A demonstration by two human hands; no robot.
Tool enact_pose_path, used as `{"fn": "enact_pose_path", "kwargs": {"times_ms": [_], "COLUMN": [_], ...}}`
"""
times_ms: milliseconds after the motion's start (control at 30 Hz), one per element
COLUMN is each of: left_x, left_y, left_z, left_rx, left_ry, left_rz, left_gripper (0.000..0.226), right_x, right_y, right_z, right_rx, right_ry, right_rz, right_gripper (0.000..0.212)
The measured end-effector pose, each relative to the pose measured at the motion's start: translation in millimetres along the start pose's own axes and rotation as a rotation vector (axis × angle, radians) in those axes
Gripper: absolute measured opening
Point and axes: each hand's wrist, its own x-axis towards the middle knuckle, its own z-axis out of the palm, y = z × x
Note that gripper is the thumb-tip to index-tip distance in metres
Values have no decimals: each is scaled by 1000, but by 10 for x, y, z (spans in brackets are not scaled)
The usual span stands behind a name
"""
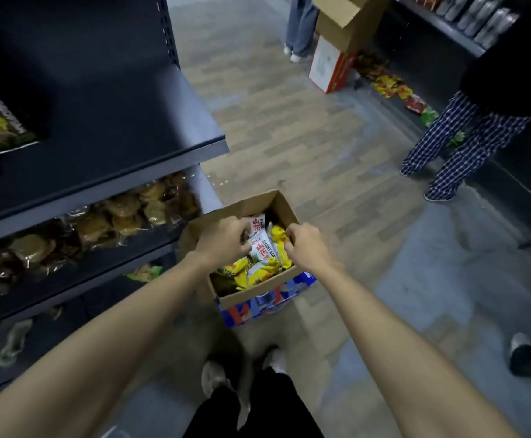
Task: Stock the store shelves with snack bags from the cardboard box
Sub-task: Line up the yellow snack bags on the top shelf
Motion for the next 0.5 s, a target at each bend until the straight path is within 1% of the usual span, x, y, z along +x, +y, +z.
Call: {"fn": "enact_pose_path", "kwargs": {"times_ms": [67, 167, 200, 333, 400, 500], "left_x": [22, 75, 94, 191, 276, 385], "left_y": [-68, -149, -174, -224, -200, -174], "left_z": [172, 418, 490, 718, 802, 936], "left_rx": [-20, -40, -46, -19, 4, 38], "left_ry": [-50, -116, -130, -187, -214, -243], "left_rz": [-56, -124, -148, -292, -351, -395], "left_gripper": [27, 22, 24, 41, 40, 37], "right_x": [101, 301, 372, 646, 791, 986], "right_y": [101, 267, 319, 482, 536, 606], "right_z": [113, 249, 286, 430, 512, 626], "right_rx": [-16, -16, -10, -35, -10, -8], "right_ry": [-47, -109, -133, -211, -231, -268], "right_rz": [17, 23, 23, -5, -36, -56], "right_gripper": [25, 25, 26, 34, 34, 36]}}
